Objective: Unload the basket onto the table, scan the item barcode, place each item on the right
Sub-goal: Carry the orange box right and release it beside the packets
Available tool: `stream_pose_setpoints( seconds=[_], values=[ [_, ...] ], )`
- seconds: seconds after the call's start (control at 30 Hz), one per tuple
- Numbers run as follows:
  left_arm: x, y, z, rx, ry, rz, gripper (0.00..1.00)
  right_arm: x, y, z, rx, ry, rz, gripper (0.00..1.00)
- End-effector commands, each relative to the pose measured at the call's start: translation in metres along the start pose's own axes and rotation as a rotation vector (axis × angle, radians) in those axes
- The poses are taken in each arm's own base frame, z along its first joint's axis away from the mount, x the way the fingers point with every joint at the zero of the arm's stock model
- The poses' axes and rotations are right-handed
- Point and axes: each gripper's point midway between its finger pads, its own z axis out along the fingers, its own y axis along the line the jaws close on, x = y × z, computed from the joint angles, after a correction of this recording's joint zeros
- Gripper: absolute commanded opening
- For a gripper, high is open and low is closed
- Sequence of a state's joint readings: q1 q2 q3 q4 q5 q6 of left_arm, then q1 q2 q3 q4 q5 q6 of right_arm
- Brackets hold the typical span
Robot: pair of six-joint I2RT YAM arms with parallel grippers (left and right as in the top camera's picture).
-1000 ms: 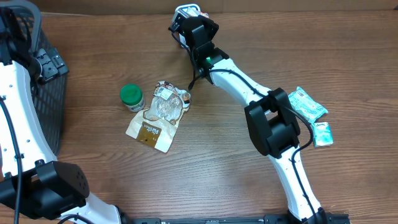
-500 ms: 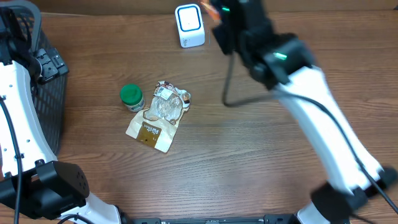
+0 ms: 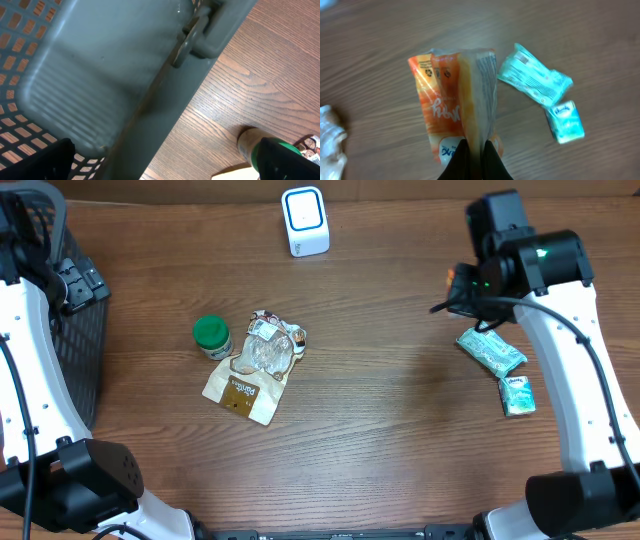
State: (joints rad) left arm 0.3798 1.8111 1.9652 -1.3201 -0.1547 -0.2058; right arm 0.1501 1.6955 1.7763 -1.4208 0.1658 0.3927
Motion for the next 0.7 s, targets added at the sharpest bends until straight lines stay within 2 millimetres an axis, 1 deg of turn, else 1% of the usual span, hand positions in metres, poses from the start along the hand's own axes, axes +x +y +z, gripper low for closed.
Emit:
stream_pose_setpoints(
  seconds=[0.0, 0.13, 0.2, 0.3, 0.37, 0.4, 0.43, 0.47, 0.5, 0.53, 0.57, 0.6, 0.67],
  values=[
    [0.001, -0.001, 0.004, -0.003, 0.011, 0.019, 1.0, 0.012, -0.015, 0.036, -0.015, 0.097, 0.118, 0.04],
    [0.001, -0.001, 0.004, -0.003, 0.011, 0.019, 1.0, 0.024, -0.036, 0.078, -0.053, 0.164, 0.215, 0.04],
    [0.001, -0.001, 0.004, -0.003, 0.011, 0.019, 1.0, 0.031, -0.048, 0.095, -0.066, 0.192, 0.265, 0.04],
    [0.001, -0.001, 0.004, -0.003, 0.011, 0.019, 1.0, 0.039, -0.067, 0.113, -0.063, 0.215, 0.328, 0.04],
    [0.001, -0.001, 0.004, -0.003, 0.011, 0.019, 1.0, 0.042, -0.079, 0.12, -0.051, 0.223, 0.359, 0.04],
    [0.001, -0.001, 0.004, -0.003, 0.011, 0.019, 1.0, 0.044, -0.087, 0.124, -0.045, 0.225, 0.382, 0.07],
    [0.001, -0.001, 0.004, -0.003, 0.011, 0.019, 1.0, 0.045, -0.09, 0.125, -0.042, 0.227, 0.391, 0.13],
    [0.001, -0.001, 0.004, -0.003, 0.011, 0.019, 1.0, 0.045, -0.093, 0.126, -0.039, 0.229, 0.4, 0.25],
    [0.001, -0.001, 0.004, -0.003, 0.011, 0.019, 1.0, 0.046, -0.096, 0.126, -0.036, 0.232, 0.406, 0.43],
    [0.001, -0.001, 0.004, -0.003, 0.011, 0.019, 1.0, 0.047, -0.097, 0.126, -0.035, 0.235, 0.404, 0.56],
    [0.001, -0.001, 0.004, -0.003, 0.011, 0.019, 0.99, 0.047, -0.098, 0.126, -0.033, 0.236, 0.404, 0.62],
    [0.001, -0.001, 0.004, -0.003, 0.011, 0.019, 1.0, 0.048, -0.098, 0.126, -0.032, 0.238, 0.396, 0.65],
    [0.001, -0.001, 0.004, -0.003, 0.011, 0.019, 1.0, 0.049, -0.095, 0.125, -0.053, 0.246, 0.357, 0.68]
  ],
)
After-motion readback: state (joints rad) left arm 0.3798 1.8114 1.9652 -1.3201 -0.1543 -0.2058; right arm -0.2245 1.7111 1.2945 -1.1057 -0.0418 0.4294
